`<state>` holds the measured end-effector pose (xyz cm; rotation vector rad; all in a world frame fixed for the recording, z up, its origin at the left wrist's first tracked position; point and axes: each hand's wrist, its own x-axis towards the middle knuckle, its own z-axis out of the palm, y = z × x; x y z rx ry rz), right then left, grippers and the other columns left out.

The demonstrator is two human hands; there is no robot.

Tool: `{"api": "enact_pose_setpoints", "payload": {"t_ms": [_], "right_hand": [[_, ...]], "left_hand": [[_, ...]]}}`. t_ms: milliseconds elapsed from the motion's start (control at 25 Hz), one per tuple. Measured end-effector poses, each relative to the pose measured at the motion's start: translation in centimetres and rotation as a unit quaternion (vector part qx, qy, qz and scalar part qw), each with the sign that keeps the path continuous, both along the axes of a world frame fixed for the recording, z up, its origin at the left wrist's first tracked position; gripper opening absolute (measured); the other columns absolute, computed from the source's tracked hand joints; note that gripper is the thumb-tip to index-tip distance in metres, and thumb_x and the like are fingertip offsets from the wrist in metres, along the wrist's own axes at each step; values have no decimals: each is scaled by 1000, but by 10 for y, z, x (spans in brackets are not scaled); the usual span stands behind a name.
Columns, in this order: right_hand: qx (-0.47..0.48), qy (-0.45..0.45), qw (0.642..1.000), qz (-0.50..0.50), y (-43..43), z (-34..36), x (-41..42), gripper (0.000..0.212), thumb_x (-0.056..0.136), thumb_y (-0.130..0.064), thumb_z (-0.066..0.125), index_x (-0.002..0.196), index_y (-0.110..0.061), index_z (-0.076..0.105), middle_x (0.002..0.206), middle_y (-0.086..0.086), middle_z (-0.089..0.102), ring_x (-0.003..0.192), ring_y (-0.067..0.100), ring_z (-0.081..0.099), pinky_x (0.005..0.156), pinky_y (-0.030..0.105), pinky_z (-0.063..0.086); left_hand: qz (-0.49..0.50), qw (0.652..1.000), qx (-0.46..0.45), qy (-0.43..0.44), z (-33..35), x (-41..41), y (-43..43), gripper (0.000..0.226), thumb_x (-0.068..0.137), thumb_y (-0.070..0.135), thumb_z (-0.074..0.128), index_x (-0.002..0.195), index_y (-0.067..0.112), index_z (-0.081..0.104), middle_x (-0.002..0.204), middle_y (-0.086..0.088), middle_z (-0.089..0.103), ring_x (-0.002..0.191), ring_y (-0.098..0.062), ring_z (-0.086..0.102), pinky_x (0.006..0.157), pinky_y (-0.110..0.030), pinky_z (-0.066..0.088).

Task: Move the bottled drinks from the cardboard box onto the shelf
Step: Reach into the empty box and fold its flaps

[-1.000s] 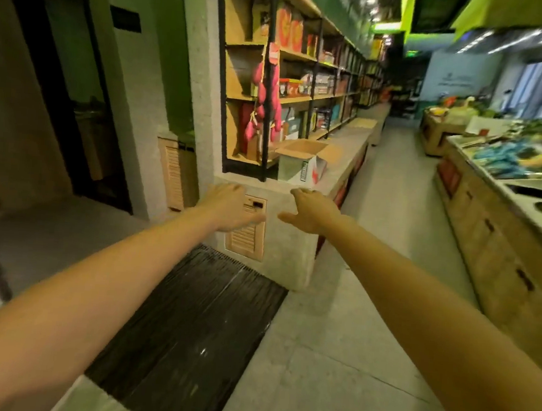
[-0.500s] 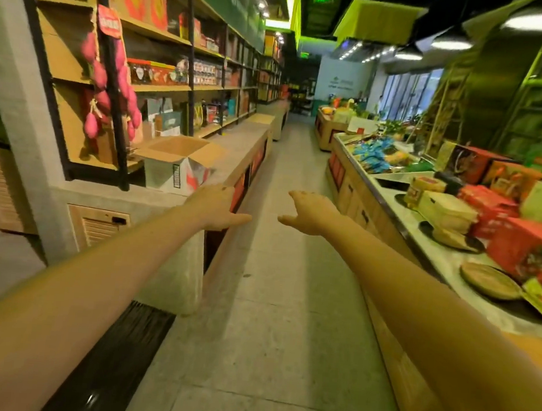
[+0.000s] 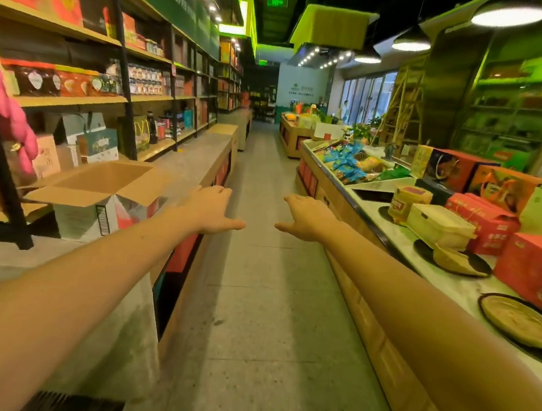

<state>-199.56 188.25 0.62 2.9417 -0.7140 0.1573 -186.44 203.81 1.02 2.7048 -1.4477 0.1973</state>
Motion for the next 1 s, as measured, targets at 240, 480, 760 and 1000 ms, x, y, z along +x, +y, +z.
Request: {"api": "enact_pose_setpoints", "payload": {"t_ms": [240, 480, 760, 1000], "right_hand": [[6, -8, 1000, -18, -113, 4, 120, 70, 89, -52, 52, 141, -10, 35, 145, 11, 43, 128, 29, 46, 104, 44, 40], [-1, -7, 1000, 11, -241, -8, 255, 69, 90, -50, 51, 143, -9, 33, 146, 11, 41, 130, 30, 43, 105, 43, 39], [-2, 19, 998, 65, -392, -2, 437, 69, 91, -49, 50, 144, -9, 30, 149, 11, 37, 132, 30, 41, 107, 42, 36], [1, 31, 989, 144, -442, -13, 599, 65, 91, -47, 52, 140, -7, 35, 145, 12, 40, 130, 33, 43, 106, 45, 37]], "left_hand": [[-23, 999, 20, -38, 4, 119, -123, 92, 83, 66, 46, 148, 6, 21, 153, -13, 27, 140, -27, 29, 115, -43, 24], [5, 999, 1, -32, -12, 248, -246, 87, 84, 64, 47, 145, 6, 27, 149, -13, 35, 134, -28, 36, 110, -40, 30], [70, 997, 1, 13, -4, 393, -381, 81, 87, 58, 49, 143, 3, 29, 146, -16, 36, 132, -31, 38, 106, -37, 31], [153, 987, -7, 38, -19, 545, -427, 82, 84, 61, 51, 140, 4, 34, 145, -15, 38, 131, -31, 39, 107, -42, 35]]}}
